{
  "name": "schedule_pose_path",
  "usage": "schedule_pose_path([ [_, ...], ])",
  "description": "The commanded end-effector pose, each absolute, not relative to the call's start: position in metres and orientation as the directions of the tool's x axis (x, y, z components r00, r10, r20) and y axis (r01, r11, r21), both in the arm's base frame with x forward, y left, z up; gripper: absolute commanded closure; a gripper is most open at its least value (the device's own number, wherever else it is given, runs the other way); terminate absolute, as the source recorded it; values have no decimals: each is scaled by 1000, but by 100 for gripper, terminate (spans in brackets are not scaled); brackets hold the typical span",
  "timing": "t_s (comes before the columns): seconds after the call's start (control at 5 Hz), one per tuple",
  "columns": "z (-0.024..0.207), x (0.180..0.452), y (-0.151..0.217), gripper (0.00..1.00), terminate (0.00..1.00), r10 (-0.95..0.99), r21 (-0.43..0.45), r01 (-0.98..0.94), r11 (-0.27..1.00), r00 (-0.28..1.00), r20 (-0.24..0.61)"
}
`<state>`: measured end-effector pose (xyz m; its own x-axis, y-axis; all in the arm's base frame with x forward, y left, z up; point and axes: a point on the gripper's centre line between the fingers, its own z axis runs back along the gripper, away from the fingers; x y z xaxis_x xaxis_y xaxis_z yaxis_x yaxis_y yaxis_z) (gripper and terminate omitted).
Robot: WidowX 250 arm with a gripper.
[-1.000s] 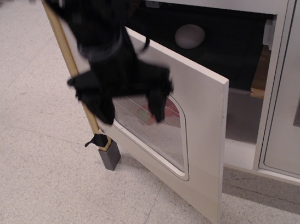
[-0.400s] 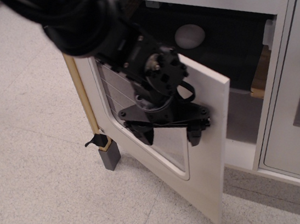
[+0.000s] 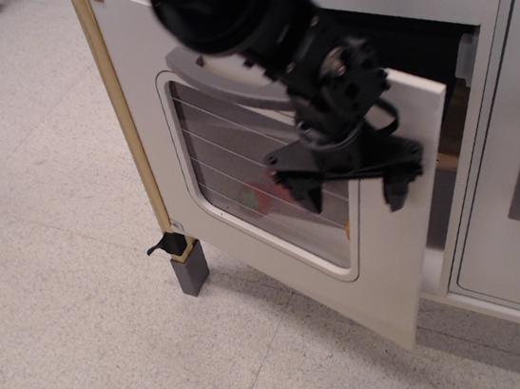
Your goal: Close oven
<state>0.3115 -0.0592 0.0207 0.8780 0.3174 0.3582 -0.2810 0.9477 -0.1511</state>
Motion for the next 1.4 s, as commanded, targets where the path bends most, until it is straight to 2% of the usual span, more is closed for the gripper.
schedule_pose_path([
  [0.0,41,371,-56,0,0,416,-183,-374,909,804,425],
  [0.2,45,382,-51,0,0,437,-188,-397,898,763,476],
  [0.4,50,386,-47,0,0,476,-212,-427,879,759,444],
  [0.6,58,369,-39,0,0,455,-219,-400,890,797,396],
  [0.8,62,357,-34,0,0,463,-177,-429,886,793,397],
  [1.0,62,357,-34,0,0,463,-177,-429,886,793,397],
  [1.2,62,357,-34,0,100,463,-177,-429,886,793,397],
])
